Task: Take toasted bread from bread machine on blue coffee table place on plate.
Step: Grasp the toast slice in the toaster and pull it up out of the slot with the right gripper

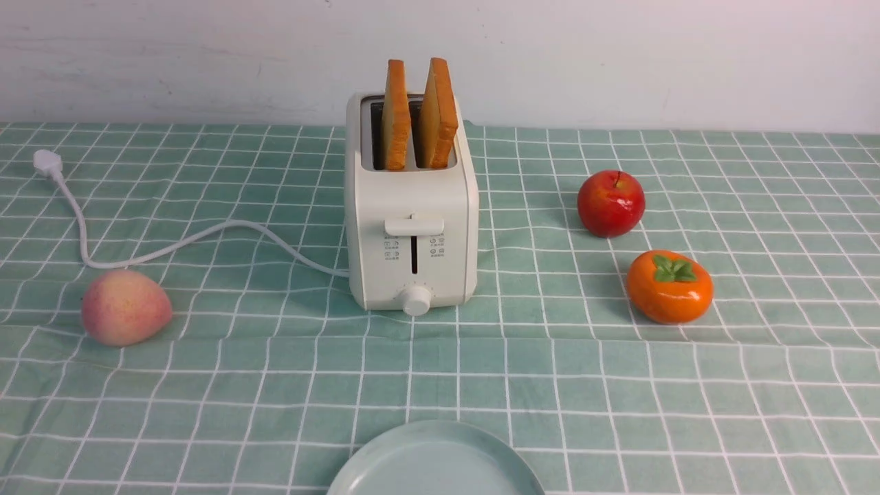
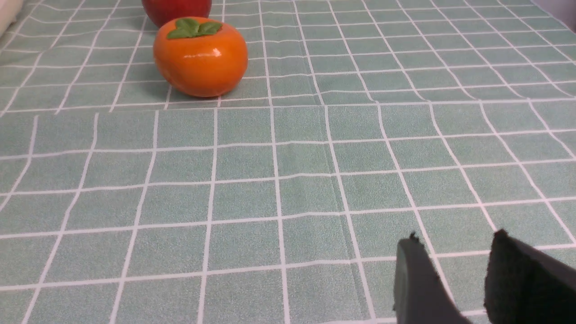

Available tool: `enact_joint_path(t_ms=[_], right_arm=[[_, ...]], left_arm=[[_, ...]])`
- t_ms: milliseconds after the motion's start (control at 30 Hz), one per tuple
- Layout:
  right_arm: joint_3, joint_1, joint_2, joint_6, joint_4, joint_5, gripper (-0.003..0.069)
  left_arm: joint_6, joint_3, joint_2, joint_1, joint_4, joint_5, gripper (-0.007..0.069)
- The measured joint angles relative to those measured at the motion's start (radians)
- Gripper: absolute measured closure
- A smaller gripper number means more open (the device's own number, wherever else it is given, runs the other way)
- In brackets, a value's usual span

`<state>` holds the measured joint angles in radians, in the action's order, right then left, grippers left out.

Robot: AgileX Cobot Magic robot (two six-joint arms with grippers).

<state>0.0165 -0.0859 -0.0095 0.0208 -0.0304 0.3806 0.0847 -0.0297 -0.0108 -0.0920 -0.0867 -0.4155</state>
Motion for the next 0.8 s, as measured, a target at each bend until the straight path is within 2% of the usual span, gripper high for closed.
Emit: enact_joint_path(t_ms=[600, 800], right_arm=[[0.0, 0.0, 0.0, 0.0, 0.0, 0.0, 0.0419], [0.005, 0.0, 0.0, 0.0, 0.021, -0.05, 0.0419]], left_arm=[[0.0, 0.0, 0.0, 0.0, 0.0, 0.001, 0.0386], [0.0, -0.001, 0.0, 0.0, -0.008, 0.074, 0.0386]])
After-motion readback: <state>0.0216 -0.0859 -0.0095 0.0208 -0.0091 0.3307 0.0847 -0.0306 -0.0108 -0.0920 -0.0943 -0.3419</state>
